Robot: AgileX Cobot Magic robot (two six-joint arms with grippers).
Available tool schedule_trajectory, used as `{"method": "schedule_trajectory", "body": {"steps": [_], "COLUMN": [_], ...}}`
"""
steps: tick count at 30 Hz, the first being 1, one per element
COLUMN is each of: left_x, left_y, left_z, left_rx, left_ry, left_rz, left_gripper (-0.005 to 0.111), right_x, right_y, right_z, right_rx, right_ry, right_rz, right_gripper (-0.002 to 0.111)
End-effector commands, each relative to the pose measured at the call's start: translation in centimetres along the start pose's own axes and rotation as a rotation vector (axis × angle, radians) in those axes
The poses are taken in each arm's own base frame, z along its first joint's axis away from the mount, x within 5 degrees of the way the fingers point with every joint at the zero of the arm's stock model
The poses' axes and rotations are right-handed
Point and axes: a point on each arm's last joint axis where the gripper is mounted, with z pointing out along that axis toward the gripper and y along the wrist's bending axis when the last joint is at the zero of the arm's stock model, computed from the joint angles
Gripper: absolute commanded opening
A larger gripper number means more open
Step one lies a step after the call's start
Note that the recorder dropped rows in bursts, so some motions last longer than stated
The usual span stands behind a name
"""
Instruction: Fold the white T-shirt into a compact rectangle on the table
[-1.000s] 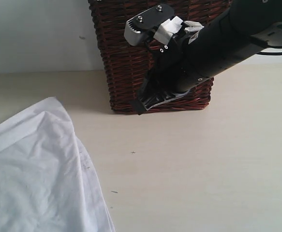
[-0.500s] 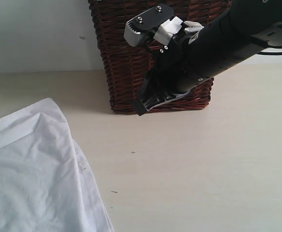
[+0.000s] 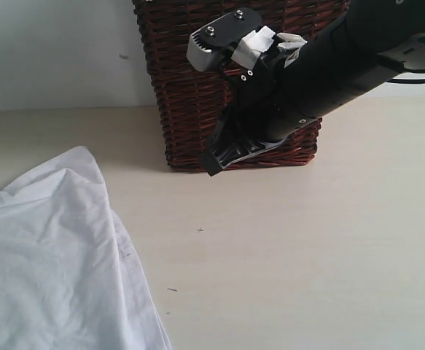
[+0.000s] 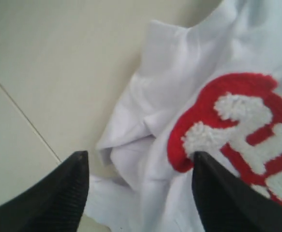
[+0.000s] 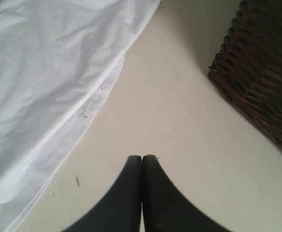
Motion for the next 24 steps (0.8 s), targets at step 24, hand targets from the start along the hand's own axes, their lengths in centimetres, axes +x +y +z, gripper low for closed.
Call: {"method": "schedule_trajectory", "body": {"steps": [24], "left_x": [1.9], "left_y": [-1.3], "left_z": [7.0], "left_rx": [0.184], "left_ry": [0.096], "left_rz": [-0.234], "left_gripper": [0.047], "right_x": [0.0], "right_y": [0.0], "right_z": [-0.3], "right_rx": [0.0], "right_ry": [-0.006], "right_rz": [-0.001], "right_gripper": [0.0]}}
